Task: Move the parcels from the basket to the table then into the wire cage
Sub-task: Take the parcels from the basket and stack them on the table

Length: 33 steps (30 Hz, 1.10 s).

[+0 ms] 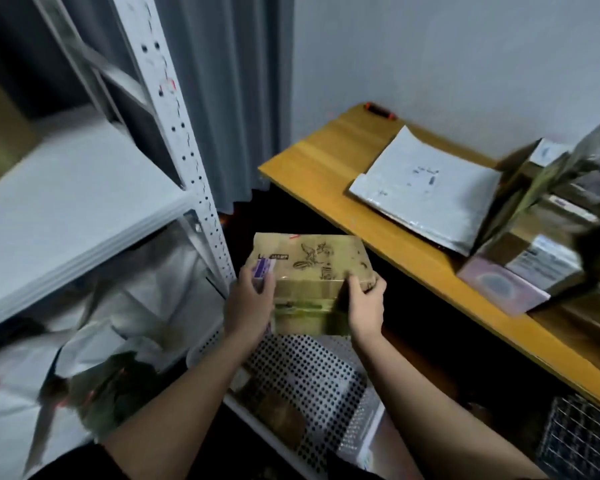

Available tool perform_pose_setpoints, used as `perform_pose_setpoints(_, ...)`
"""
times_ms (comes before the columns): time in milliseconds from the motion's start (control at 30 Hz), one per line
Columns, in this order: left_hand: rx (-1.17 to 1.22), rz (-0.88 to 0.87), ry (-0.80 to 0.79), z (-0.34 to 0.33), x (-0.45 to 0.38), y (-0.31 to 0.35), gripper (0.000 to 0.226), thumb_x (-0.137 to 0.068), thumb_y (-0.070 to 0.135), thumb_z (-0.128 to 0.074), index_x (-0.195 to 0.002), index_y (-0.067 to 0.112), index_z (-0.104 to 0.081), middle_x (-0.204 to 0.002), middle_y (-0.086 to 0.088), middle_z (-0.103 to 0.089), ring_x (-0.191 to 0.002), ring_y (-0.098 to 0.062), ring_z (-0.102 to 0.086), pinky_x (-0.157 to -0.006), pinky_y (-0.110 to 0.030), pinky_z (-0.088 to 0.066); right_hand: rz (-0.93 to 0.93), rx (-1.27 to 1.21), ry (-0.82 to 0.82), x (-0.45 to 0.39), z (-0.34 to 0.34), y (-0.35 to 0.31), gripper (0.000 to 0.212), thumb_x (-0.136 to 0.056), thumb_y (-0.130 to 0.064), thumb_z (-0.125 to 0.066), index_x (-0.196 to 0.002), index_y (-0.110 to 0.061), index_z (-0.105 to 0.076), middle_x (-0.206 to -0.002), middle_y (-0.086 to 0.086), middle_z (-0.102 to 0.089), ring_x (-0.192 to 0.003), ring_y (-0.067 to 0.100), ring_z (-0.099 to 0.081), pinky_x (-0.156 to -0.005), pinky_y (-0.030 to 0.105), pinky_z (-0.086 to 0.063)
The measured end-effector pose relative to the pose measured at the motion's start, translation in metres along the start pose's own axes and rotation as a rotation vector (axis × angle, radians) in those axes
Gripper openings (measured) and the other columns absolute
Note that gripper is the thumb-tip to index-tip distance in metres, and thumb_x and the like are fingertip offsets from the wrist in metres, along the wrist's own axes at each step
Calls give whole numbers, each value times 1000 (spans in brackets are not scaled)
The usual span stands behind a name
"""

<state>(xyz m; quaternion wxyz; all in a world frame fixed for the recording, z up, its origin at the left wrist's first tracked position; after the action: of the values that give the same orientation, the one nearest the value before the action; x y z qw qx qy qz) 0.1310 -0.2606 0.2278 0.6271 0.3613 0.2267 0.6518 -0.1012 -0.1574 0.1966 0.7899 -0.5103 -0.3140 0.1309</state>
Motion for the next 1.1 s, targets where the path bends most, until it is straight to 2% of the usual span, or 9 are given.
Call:
perform_pose_setpoints(100, 2, -96, 28, 29, -6, 53, 48, -96, 50, -41, -140, 31, -38, -123, -4, -56, -100, -25, -59, -71, -29, -41, 64, -71, 69, 7, 21, -50, 52, -94, -42, -55, -138, -20, -38, -125, 6, -56, -112, 28, -55, -86, 31, -40)
perform_pose_setpoints(200, 38, -195, 4, 46, -8, 115, 49, -97, 50, -40, -142, 31, -35, -135, -5, -47, -112, -28, -54, -77, -29, -36, 135, -170, 136, 9, 45, -99, 48, -95, -38, -54, -135, -17, -38, -127, 5, -54, -116, 27, -53, -82, 29, -35)
perform_pose_setpoints(367, 80, -368, -24, 54, -1, 221, 45, -97, 50, -39, -139, 36, -39, -138, -6, -45, -117, -30, -51, -80, -28, -33, 258, -267, 276, 9, 113, -175, 48, -93, -36, -54, -133, -16, -38, -133, 8, -52, -118, 27, -51, -91, 32, -38)
perform_pose_setpoints(533, 137, -512, -53, 39, 26, 321, 41, -97, 50, -38, -137, 39, -39, -138, -5, -44, -114, -27, -52, -85, -29, -39, 325, -339, 377, 5, 196, -225, 54, -90, -45, -52, -135, -20, -35, -136, 5, -50, -120, 27, -51, -104, 44, -40)
perform_pose_setpoints(600, 168, -581, -66, 27, 44, 360, 41, -97, 49, -38, -137, 38, -40, -136, -6, -45, -112, -27, -53, -83, -28, -39, 369, -368, 408, 5, 234, -239, 54, -93, -43, -52, -138, -18, -33, -139, 7, -47, -121, 27, -48, -104, 44, -40)
perform_pose_setpoints(700, 188, -659, -93, 3, 75, 413, 41, -97, 50, -38, -137, 38, -39, -133, -7, -46, -109, -27, -54, -86, -30, -45, 411, -397, 449, -1, 295, -252, 53, -94, -41, -51, -137, -18, -32, -131, 3, -48, -116, 22, -48, -96, 36, -40)
perform_pose_setpoints(900, 266, -712, -146, -82, 152, 507, 41, -97, 49, -39, -137, 37, -40, -131, -6, -46, -109, -25, -53, -79, -27, -36, 451, -417, 536, -29, 442, -256, 52, -92, -44, -50, -135, -19, -34, -125, 2, -49, -105, 21, -48, -85, 32, -36)
perform_pose_setpoints(1033, 341, -700, -184, -154, 199, 552, 40, -98, 49, -39, -136, 37, -41, -132, -5, -46, -101, -21, -52, -82, -27, -39, 464, -391, 530, -61, 532, -243, 61, -83, -54, -51, -132, -22, -34, -129, 5, -51, -112, 24, -52, -98, 43, -42)
perform_pose_setpoints(1100, 345, -681, -211, -192, 222, 570, 39, -98, 48, -38, -136, 37, -41, -132, -5, -46, -106, -22, -52, -81, -27, -38, 437, -387, 533, -79, 575, -232, 58, -86, -50, -52, -132, -20, -34, -133, 7, -49, -111, 24, -53, -95, 41, -43)
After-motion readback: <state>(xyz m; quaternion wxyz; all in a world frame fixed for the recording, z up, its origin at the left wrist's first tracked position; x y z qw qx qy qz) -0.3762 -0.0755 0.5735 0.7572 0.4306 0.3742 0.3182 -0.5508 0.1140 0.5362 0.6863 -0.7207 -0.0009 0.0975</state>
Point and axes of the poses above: each hand's wrist, its own x-axis away from the middle knuckle, its own z-axis out of the back of the hand, y = z × x, the point moved 10 cm from there along -x, towards the middle knuckle
